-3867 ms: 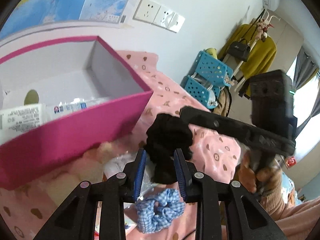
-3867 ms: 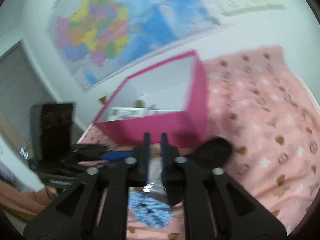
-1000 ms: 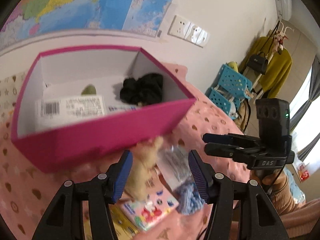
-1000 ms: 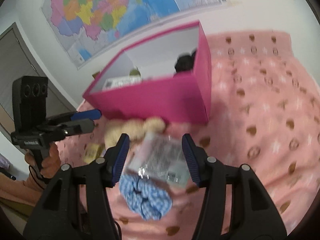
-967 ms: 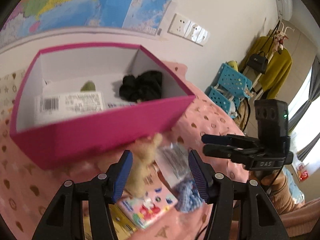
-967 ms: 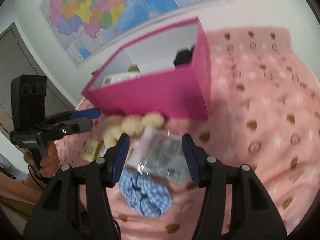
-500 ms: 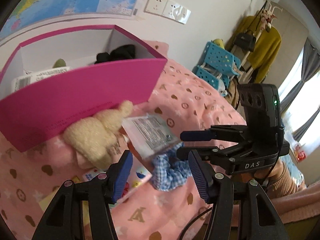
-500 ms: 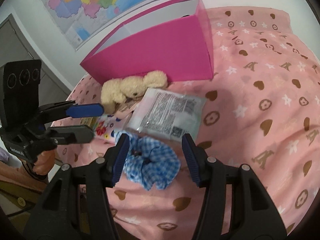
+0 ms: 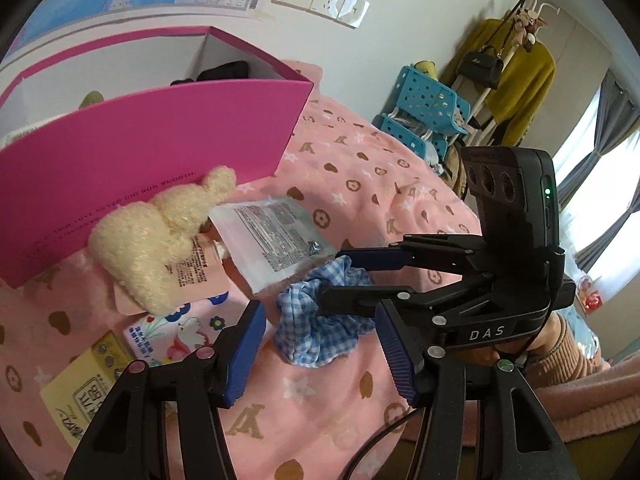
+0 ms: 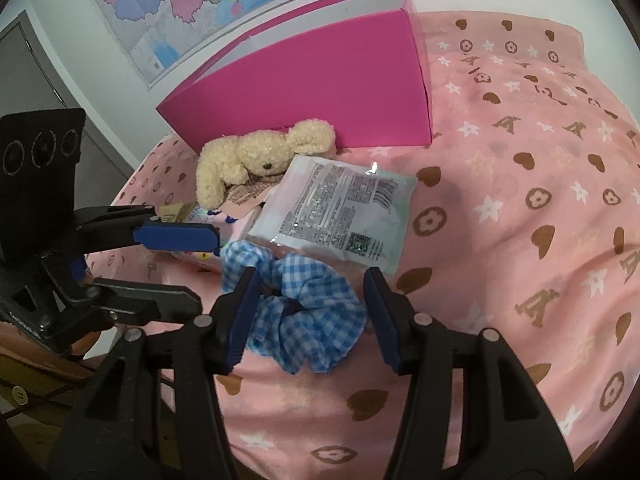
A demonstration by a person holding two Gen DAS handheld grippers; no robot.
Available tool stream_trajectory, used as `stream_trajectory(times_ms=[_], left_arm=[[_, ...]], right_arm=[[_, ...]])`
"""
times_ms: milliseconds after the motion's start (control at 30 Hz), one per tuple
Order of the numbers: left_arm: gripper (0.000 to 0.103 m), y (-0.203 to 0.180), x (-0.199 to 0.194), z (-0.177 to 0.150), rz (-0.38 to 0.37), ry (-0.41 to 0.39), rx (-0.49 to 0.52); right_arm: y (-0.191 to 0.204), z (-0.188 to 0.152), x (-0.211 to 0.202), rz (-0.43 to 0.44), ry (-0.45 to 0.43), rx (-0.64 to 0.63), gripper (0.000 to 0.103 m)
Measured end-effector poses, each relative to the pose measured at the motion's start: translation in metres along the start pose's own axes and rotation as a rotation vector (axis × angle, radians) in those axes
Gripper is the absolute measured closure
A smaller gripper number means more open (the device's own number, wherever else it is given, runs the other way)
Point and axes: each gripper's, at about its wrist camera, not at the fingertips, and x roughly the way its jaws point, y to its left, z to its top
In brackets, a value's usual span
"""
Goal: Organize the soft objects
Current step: 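Grasp the blue gingham scrunchie with the right tool and lift, then carry the gingham scrunchie over the magenta box and release it inside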
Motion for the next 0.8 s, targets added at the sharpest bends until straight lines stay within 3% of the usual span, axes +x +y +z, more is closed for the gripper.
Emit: stream_trajectory(times_ms=[67,167,600,700,800], left_arm=[[0.046,0.001,0.002,0.0,-0.004,0.005,-0.004],[0.046,0.0,0.004,0.0,-0.01,0.008,-0.004],[0.047,0.002,0.007,0.004,-0.064,0.007,-0.027],[0.058,0.004,0.003,0.006,-0.095,-0.001,-0.042],[0.063,0.006,-0.003,0.01,-0.107,-0.022,-0.05]], right_arm=[[-0.001,0.0,0.001,0.007,0.004,0.002,0.078],[-0.002,-0.001,-0.002,0.016,-0.002,0.007,0.087],[0.006,0.013,-0.04,0.083,-0.106,-0.002,0.089],[0.009,0.018,-0.047,0.085,-0.126,-0.01,0.09],[0.012,0.025,-0.052,0.095,-0.142,-0.027,0.09]])
